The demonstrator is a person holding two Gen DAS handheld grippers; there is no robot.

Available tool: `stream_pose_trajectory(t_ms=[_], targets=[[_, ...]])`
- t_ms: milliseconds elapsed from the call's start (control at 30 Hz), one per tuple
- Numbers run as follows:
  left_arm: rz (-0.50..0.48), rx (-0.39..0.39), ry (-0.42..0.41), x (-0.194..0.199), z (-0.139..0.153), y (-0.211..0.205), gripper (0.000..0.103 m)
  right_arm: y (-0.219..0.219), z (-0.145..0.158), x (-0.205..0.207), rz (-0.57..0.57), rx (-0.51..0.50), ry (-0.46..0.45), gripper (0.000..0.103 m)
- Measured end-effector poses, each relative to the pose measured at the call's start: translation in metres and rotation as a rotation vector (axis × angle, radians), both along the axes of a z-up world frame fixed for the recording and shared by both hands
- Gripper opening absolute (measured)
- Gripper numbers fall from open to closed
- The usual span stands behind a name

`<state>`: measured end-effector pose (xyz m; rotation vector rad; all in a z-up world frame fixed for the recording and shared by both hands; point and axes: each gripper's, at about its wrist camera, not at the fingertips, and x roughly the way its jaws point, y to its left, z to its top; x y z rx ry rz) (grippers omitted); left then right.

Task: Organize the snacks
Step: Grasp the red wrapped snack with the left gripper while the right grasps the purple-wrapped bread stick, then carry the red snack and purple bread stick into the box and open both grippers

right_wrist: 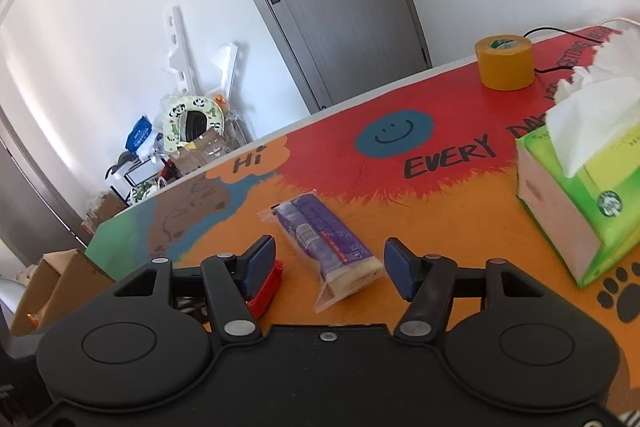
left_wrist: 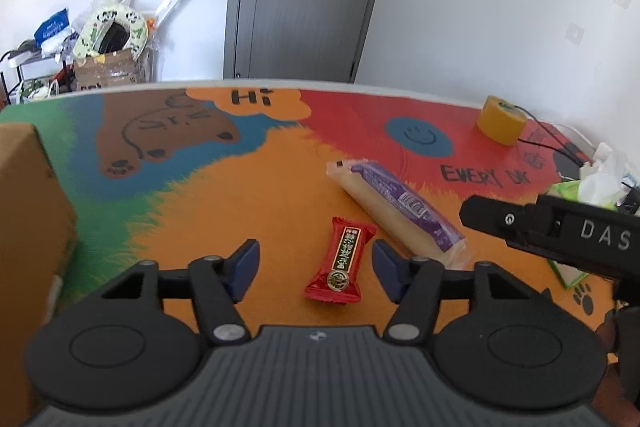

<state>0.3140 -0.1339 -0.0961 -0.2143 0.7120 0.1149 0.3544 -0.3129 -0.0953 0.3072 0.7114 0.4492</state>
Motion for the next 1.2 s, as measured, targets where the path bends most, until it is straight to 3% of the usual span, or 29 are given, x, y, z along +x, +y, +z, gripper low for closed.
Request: stream_pose_trajectory(t_ms=[100, 367, 600, 867, 1033, 1200], targets=[[-0.006, -0.004, 0.02, 0.011, -0.009, -0.006, 0.052, 0.005, -0.003, 0.006, 0.006, -0.008, 0.003, 0.061], [0.002, 0.038, 0.029, 0.021, -0.021, -0.013, 0.021, 0.007, -0.014, 0.019, 0.009, -0.024, 0.022, 0.057], [0.031, 0.028, 0.028, 0.02, -0.019, 0.0, 0.019, 0.017, -0.016, 0.024, 0.017, -0.047, 0.013, 0.058], [0.066, 0.017, 0.038, 0.013, -0.018, 0.015, 0.019, 0.04, -0.014, 0.032, 0.045, -0.155, 0.003, 0.057], [0.074, 0.009, 0.04, 0.004, -0.017, 0.02, 0.019, 0.043, -0.022, 0.022, 0.053, -0.206, 0.024, 0.036], [0.066, 0.0, 0.041, -0.007, -0.016, 0.021, 0.019, 0.035, -0.02, 0.009, 0.041, -0.176, 0.04, 0.034]])
